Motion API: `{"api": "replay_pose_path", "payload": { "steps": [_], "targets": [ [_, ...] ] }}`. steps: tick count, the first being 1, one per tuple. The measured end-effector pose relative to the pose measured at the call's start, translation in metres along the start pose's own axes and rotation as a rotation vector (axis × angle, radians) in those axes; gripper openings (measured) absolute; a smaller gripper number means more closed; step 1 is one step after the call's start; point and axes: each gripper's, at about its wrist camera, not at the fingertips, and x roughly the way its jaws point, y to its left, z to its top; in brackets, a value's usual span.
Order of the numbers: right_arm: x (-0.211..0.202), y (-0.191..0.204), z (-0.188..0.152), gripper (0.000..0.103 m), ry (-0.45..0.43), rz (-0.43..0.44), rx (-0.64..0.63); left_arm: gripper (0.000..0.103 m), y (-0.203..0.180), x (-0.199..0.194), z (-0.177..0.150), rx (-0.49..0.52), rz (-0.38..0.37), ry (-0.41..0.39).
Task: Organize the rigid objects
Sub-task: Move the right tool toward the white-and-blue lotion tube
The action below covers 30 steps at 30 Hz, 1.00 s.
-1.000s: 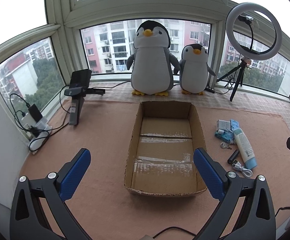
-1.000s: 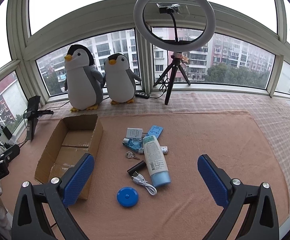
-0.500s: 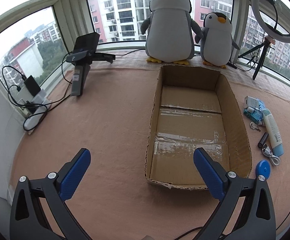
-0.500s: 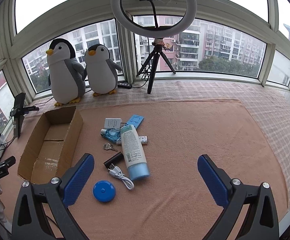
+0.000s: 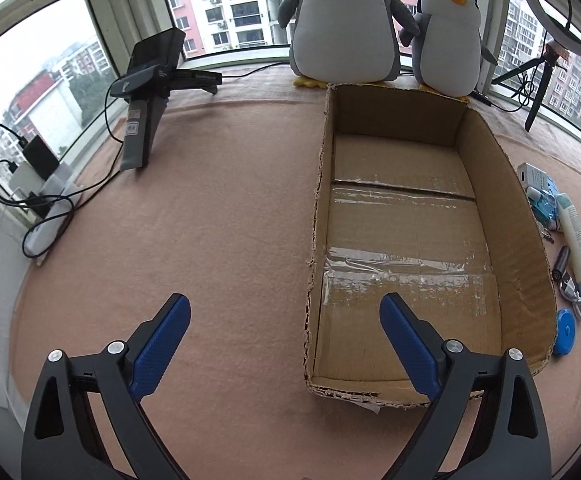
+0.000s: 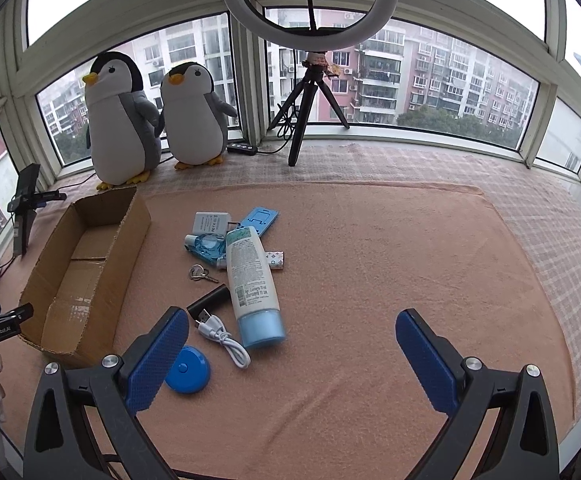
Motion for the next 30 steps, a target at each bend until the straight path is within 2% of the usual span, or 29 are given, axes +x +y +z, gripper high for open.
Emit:
{"api": "replay_pose_path", "payload": {
  "steps": [10, 12, 15, 18, 22, 26, 30],
  "targets": [
    [0.037, 0.011, 0.006, 0.102, 0.06, -0.003, -0.074, 0.072, -0.008, 0.017, 0.0, 0.019, 0.006, 0.021],
    [0.045, 0.014, 0.008, 0.099, 0.074, 0.005, -0.093, 0.06, -0.01, 0.019, -0.001, 0.019, 0.008, 0.026],
    [0.058, 0.021, 0.009, 0.095, 0.098, 0.007, -0.131, 0.049, -0.01, 0.024, -0.003, 0.018, 0.005, 0.042],
    [0.072, 0.028, 0.011, 0.092, 0.127, 0.006, -0.178, 0.043, -0.01, 0.028, -0.005, 0.017, 0.003, 0.051],
    [0.089, 0.034, 0.013, 0.084, 0.171, 0.0, -0.227, 0.037, -0.01, 0.029, -0.006, 0.015, 0.0, 0.048],
    [0.108, 0.039, 0.012, 0.083, 0.217, -0.005, -0.278, 0.03, -0.013, 0.03, -0.007, 0.023, 0.001, 0.047],
    [0.123, 0.042, 0.01, 0.083, 0.259, -0.012, -0.307, 0.029, -0.014, 0.032, -0.006, 0.024, 0.002, 0.046]
  ]
}}
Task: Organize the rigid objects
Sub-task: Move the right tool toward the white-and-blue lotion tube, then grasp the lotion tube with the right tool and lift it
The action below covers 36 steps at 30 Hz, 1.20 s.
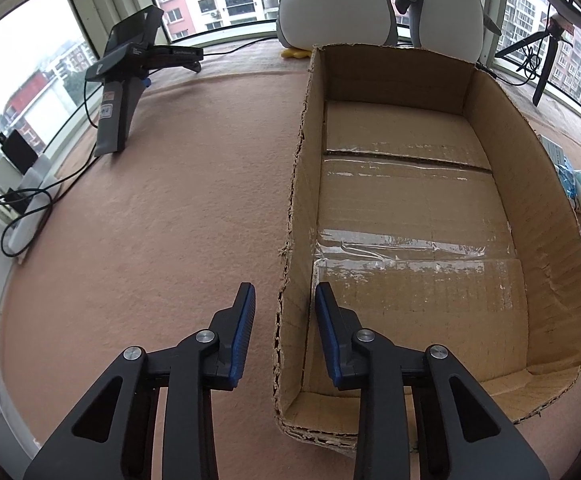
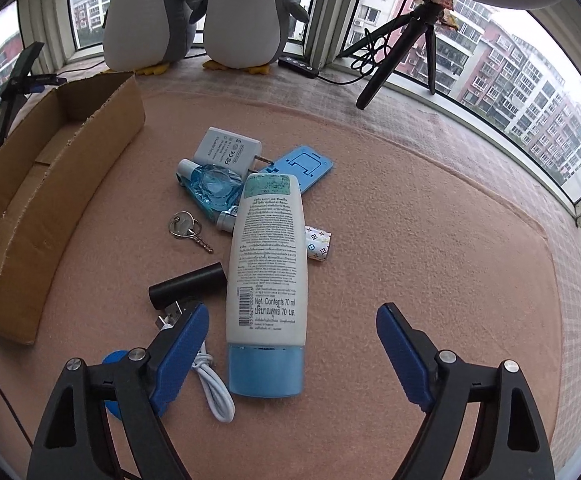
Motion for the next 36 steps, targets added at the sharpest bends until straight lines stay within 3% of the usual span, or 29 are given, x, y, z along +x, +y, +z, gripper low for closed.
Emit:
{"api": "replay_pose_path", "payload": {
  "steps": [16, 22, 36],
  "targets": [
    [0.028, 0.007, 0.012, 0.066, 0.084, -0.02, -0.055, 0.03, 0.001, 0.001, 0.0, -0.008, 0.0, -0.003],
    [0.033, 0.006, 0.016, 0.045, 0.11, 0.061, -0.02, 0.029, 0.001, 0.002, 0.0, -0.007, 0.003, -0.004],
    [0.03, -0.022, 0.0, 0.044, 0.111, 0.175, 0.181, 0.029, 0.001, 0.001, 0.001, -0.005, 0.008, -0.005]
  ]
}}
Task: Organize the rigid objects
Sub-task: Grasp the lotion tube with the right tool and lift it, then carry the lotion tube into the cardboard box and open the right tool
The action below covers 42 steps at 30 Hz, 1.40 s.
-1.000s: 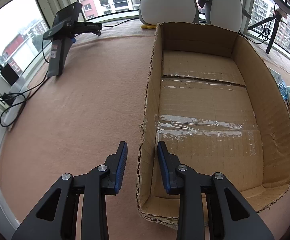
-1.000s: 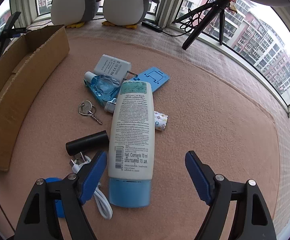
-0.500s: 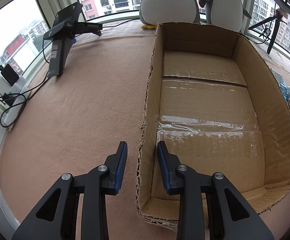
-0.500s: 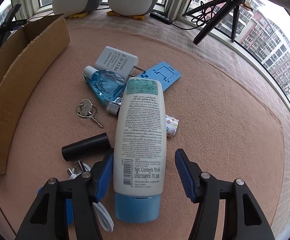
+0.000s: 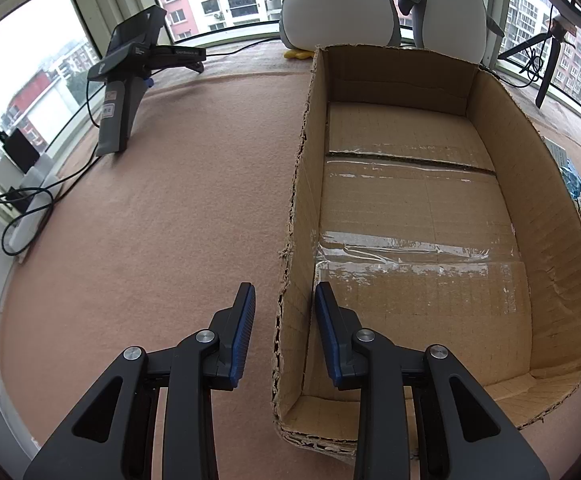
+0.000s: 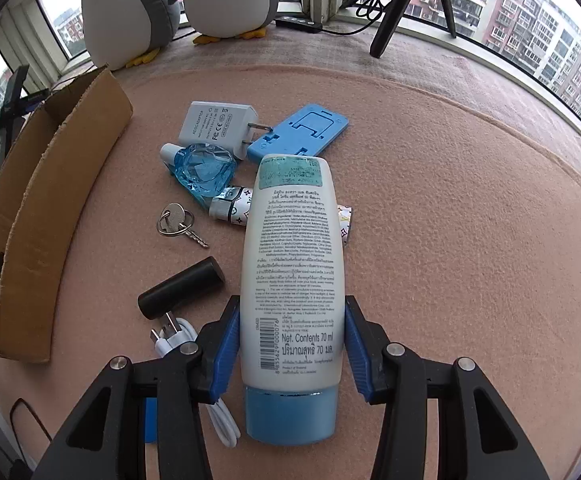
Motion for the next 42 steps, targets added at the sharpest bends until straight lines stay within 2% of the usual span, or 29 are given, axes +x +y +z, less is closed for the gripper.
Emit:
{"api": "replay_pose_path", "payload": {
  "steps": [8, 17, 24, 29, 37, 42],
  "targets": [
    [-0.016, -0.015, -0.02, 0.044, -0.031, 0.035, 0.132, 0.029, 0.0, 0.0, 0.0, 0.004, 0.004, -0.002],
    [-0.051, -0.003, -0.019, 0.044, -0.109, 0.046, 0.159, 0.029, 0.0, 0.001, 0.0, 0.002, 0.002, -0.003],
    [-0.084, 0.045, 0.004, 0.044, -0.186, 0.112, 0.1, 0.029, -0.001, 0.001, -0.001, 0.001, -0.001, -0.007],
    [-0.093, 0.086, 0.019, 0.044, -0.212, 0.175, 0.039, 0.029, -0.001, 0.001, -0.001, 0.0, -0.001, -0.007],
    [-0.082, 0.156, 0.033, 0.044, -0.197, 0.249, -0.061, 0.029, -0.002, 0.001, -0.001, 0.004, -0.005, -0.01],
    [-0.064, 0.183, 0.037, 0.044, -0.161, 0.27, -0.083, 0.029, -0.001, 0.002, 0.0, 0.003, -0.007, -0.011]
  ]
}}
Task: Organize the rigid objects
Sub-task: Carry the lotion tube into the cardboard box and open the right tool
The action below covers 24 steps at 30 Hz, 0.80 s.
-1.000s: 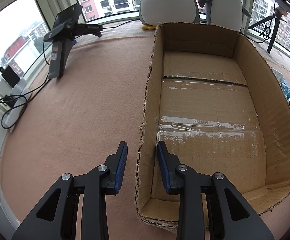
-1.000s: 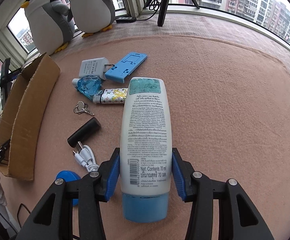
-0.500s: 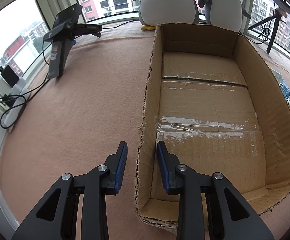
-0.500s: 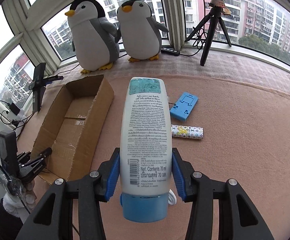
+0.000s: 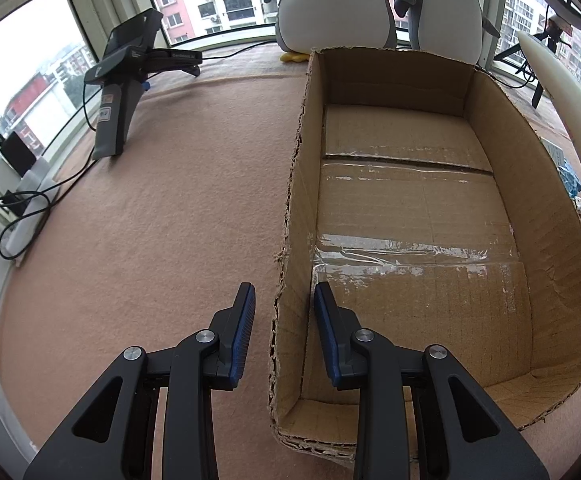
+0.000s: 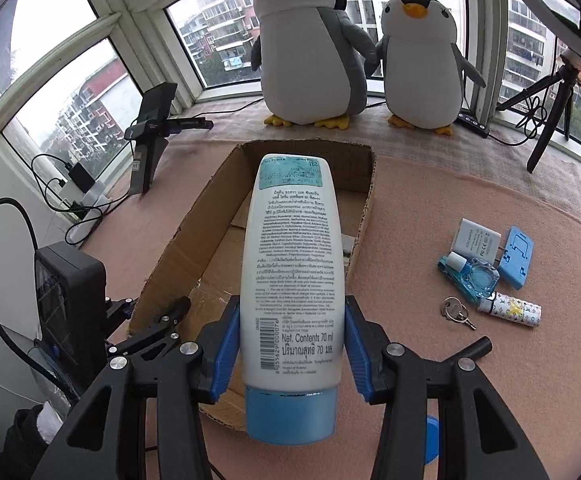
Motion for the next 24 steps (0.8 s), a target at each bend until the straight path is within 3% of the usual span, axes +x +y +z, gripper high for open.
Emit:
{"api": "replay_pose_path", "payload": {
  "steps": [19, 22, 24],
  "targets": [
    [0.032, 0.017, -0.006, 0.045, 0.05, 0.002, -0.032, 0.029, -0.001, -0.001, -0.001, -0.001, 0.0, -0.001],
    [0.029, 0.016, -0.005, 0.063, 0.042, 0.032, -0.026, 0.029, -0.001, -0.001, -0.001, 0.002, 0.002, -0.002],
    [0.025, 0.016, -0.006, 0.064, 0.027, 0.023, -0.027, 0.029, -0.001, -0.001, -0.001, 0.0, 0.0, -0.002]
  ]
}}
